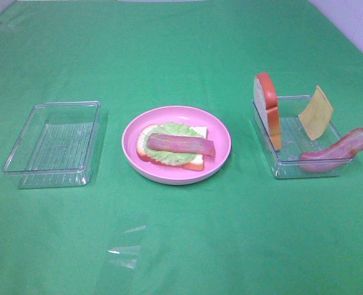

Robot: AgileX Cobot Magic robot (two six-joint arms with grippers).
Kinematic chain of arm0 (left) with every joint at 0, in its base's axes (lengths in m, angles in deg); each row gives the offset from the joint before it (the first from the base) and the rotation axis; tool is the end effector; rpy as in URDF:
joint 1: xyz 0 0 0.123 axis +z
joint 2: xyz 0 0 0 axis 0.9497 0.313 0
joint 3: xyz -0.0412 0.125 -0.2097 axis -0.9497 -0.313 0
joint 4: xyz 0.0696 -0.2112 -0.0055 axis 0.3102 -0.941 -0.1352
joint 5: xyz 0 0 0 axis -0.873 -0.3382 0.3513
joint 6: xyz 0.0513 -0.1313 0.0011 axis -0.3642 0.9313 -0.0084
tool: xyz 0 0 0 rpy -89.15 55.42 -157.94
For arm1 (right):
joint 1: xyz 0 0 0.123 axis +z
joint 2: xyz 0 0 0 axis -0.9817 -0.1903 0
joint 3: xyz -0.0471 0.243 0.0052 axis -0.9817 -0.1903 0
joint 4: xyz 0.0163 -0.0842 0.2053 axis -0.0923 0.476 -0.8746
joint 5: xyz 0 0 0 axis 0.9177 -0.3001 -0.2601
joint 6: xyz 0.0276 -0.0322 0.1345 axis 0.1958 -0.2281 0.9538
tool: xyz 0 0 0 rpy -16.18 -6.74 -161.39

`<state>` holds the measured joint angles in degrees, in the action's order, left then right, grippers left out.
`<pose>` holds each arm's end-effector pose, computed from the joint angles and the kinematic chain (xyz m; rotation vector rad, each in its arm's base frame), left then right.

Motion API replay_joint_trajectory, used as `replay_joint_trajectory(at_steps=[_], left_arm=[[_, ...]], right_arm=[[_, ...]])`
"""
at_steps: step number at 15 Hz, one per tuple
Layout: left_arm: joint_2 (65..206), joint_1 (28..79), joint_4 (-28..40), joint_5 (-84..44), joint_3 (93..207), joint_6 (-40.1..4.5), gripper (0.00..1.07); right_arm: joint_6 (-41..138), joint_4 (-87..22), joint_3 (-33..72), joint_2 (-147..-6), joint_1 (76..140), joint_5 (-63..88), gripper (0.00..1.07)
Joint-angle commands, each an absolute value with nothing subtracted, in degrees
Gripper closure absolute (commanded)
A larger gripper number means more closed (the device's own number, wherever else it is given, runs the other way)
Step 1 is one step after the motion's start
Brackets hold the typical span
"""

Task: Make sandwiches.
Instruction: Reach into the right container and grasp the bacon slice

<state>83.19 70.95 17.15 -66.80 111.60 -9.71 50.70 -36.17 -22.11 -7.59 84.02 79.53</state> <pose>0.0862 -0.0088 0.2444 -0.0755 2.2222 -0.1269 0.0499 0.0126 0.2219 -0.1397 2.1270 0.1062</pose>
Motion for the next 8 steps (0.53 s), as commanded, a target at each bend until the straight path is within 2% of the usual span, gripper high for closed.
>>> replay_joint_trajectory(at_steps=[1, 4, 7, 8], left_arm=[[75.3, 71.0, 16.3, -66.0, 110.9, -10.1, 0.06], [71.3, 71.0, 16.0, -70.0, 109.6, -10.4, 0.06], [67.9, 71.0, 14.2, -70.4, 109.3, -14.5, 0.06], [67.6, 71.0, 14.4, -70.4, 109.3, -14.5, 0.06]], right_arm=[[51.0, -35.7, -22.3, -6.1, 83.7, 79.3, 0.14], [51.0, -35.7, -22.3, -6.1, 83.7, 79.3, 0.14], [51.0, -35.7, -22.3, -6.1, 83.7, 79.3, 0.14], [51.0, -35.7, -22.3, -6.1, 83.7, 79.3, 0.14]])
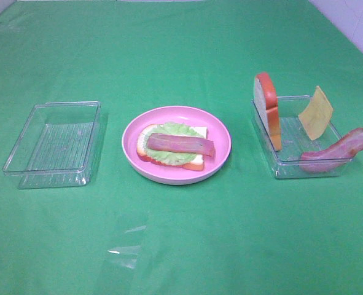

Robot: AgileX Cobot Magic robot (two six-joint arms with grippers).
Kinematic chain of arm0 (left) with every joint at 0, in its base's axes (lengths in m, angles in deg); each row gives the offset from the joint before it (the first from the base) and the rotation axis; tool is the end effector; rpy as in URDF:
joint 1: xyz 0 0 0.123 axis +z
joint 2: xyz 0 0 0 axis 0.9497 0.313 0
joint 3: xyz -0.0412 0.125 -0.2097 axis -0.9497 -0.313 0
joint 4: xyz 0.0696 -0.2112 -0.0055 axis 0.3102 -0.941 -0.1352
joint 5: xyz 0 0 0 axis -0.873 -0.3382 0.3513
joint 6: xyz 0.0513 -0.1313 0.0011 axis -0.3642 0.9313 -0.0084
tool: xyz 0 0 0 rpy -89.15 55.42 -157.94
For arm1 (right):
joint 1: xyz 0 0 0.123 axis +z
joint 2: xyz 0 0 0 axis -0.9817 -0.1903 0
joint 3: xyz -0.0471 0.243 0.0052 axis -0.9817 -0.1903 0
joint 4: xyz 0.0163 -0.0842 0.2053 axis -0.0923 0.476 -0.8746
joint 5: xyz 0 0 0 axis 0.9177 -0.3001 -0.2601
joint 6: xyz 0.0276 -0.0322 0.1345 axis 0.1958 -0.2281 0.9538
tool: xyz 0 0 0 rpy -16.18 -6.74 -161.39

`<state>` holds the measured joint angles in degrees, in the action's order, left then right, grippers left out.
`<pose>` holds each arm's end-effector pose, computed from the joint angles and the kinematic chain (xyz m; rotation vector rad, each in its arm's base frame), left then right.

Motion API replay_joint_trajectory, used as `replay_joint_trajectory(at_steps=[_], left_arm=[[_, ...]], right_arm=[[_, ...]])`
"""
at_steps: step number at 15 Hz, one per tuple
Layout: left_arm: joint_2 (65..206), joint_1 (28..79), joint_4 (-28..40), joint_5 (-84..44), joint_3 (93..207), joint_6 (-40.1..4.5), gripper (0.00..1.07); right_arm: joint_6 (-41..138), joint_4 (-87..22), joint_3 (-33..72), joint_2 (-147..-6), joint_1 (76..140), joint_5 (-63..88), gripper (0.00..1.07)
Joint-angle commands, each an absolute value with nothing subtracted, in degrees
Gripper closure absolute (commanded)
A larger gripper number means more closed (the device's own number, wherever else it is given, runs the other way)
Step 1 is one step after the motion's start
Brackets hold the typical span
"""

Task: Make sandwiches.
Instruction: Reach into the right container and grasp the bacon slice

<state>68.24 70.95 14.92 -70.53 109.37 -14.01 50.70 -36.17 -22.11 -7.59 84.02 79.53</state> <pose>0.0510 -0.0134 0.2431 0.0200 2.0638 -0.1313 0.0499 0.0126 0.2219 -0.1397 2.1270 0.1062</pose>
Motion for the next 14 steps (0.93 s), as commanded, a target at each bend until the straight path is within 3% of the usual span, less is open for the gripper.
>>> replay_joint_trajectory(at_steps=[1, 14], left_arm=[[67.6, 71.0, 14.4, -70.4, 109.3, -14.5, 0.06], [65.3, 74.7, 14.4, -70.4, 109.3, -14.5, 0.06]], right_arm=[[51.0, -35.7, -22.3, -6.1, 83.7, 79.3, 0.14], [51.0, -35.7, -22.3, -6.4, 83.7, 79.3, 0.14]])
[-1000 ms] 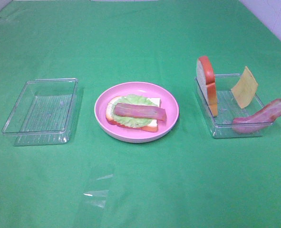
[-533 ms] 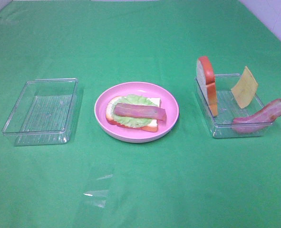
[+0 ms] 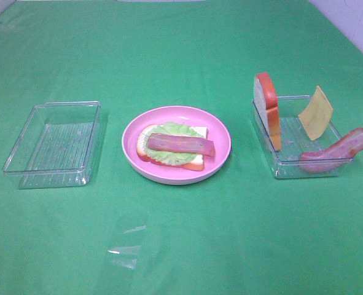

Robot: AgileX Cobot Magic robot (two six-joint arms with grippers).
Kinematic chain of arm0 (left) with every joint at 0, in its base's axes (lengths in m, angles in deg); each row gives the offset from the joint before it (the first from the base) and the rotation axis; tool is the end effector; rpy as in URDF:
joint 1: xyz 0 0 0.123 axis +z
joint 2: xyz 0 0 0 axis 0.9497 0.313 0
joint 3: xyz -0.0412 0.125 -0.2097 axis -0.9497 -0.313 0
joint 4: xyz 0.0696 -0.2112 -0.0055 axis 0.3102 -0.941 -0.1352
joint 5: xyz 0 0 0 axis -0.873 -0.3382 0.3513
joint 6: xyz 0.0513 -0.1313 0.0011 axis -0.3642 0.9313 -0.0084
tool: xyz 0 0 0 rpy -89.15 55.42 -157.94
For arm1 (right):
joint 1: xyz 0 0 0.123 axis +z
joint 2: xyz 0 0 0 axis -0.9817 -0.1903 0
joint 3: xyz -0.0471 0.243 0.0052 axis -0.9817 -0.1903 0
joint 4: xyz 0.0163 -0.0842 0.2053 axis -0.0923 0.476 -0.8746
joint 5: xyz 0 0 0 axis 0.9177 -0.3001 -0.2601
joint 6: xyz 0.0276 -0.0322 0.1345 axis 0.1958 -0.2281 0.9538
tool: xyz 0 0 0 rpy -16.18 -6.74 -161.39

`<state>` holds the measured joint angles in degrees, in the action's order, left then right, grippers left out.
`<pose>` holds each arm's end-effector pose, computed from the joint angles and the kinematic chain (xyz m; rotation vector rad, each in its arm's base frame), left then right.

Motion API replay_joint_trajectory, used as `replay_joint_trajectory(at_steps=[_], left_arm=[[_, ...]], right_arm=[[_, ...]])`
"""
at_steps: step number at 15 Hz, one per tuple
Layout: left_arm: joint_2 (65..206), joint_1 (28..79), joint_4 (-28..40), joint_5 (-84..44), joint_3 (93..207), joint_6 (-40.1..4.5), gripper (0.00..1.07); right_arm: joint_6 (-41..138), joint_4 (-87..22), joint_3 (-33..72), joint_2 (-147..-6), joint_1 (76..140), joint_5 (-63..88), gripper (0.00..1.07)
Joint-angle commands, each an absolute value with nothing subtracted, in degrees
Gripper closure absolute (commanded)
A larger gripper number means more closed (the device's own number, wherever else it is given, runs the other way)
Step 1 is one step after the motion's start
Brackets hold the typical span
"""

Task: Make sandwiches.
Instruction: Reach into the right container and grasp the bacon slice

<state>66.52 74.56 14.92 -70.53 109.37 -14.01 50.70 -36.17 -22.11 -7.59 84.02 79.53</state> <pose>0.0482 -0.0103 0.2446 -0.0425 2.0322 -0.0910 0.0499 0.0126 0.2219 -0.1397 2.1270 0.1062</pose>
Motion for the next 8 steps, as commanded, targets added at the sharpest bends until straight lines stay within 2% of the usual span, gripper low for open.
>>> replay_joint_trajectory(at_steps=[1, 8], left_arm=[[65.3, 74.7, 14.4, -70.4, 109.3, -14.5, 0.06], [65.7, 74.7, 14.4, -70.4, 109.3, -14.5, 0.06]], right_arm=[[51.0, -35.7, -22.3, -6.4, 83.7, 79.3, 0.14], [51.9, -35.5, -22.3, -6.5, 83.7, 79.3, 0.14]])
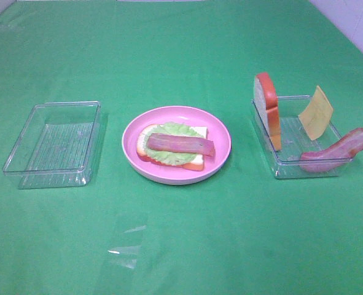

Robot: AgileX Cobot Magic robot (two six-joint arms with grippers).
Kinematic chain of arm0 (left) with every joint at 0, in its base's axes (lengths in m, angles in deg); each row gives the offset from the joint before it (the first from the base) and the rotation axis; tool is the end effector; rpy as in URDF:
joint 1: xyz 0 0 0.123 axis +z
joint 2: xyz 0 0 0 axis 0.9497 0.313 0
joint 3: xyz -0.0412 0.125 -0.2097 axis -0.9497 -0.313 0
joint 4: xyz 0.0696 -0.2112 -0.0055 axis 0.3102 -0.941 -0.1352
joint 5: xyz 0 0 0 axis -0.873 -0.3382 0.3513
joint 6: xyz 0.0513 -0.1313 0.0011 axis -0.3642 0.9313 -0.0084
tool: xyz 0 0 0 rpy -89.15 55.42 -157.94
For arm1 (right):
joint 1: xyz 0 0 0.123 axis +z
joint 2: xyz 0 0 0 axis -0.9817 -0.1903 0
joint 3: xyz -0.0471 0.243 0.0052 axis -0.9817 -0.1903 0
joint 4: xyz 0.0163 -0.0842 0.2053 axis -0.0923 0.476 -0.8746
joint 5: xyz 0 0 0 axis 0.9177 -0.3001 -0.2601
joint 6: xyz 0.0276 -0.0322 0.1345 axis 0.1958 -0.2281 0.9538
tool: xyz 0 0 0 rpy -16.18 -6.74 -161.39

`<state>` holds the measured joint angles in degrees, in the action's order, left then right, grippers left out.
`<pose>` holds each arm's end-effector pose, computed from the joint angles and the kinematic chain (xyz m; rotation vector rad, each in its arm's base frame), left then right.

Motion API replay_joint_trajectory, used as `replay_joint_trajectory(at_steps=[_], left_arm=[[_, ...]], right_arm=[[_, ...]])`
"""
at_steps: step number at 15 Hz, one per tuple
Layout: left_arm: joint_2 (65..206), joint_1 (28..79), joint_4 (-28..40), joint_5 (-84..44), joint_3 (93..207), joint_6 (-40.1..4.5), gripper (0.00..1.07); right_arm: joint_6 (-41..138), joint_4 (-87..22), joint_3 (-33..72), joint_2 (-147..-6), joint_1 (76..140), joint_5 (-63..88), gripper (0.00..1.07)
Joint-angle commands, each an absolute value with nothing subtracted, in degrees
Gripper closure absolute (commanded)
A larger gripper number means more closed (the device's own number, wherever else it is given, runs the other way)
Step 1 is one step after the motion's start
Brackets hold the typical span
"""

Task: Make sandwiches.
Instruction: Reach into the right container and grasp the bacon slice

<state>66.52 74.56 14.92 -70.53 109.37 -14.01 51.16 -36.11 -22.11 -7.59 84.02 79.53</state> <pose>0.0482 -0.0103 0.2446 -0.0425 2.0322 -0.0910 0.0499 0.0124 0.2219 -0.1311 2.1278 0.1097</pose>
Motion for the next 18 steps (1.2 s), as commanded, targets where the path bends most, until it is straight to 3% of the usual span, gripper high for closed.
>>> replay_joint_trajectory(at_steps=[1, 6, 11, 12, 18], left_arm=[[65.7, 74.7, 14.4, -70.4, 109.3, -14.5, 0.06], [65.7, 74.7, 14.4, -70.4, 109.3, -14.5, 0.06], [65.7, 74.7, 14.4, -70.4, 109.3, -14.5, 0.06], [65.7, 74.7, 14.4, -70.4, 109.3, -14.5, 0.06], [65.7, 74.7, 14.4, -70.4, 109.3, -14.5, 0.06]], right_arm=[[52.7, -35.4, -22.3, -6.6, 83.7, 79.3, 0.14], [54.6, -35.1, -20.7, -15.0, 83.7, 74.9, 0.14], [54.5, -33.2, -20.1, -33.9, 83.8, 51.4, 0.14], [54.5, -33.0, -19.9, -44.3, 83.8, 43.5, 0.14], [55.6, -31.9, -4.9, -75.2, 83.8, 54.0, 0.14]])
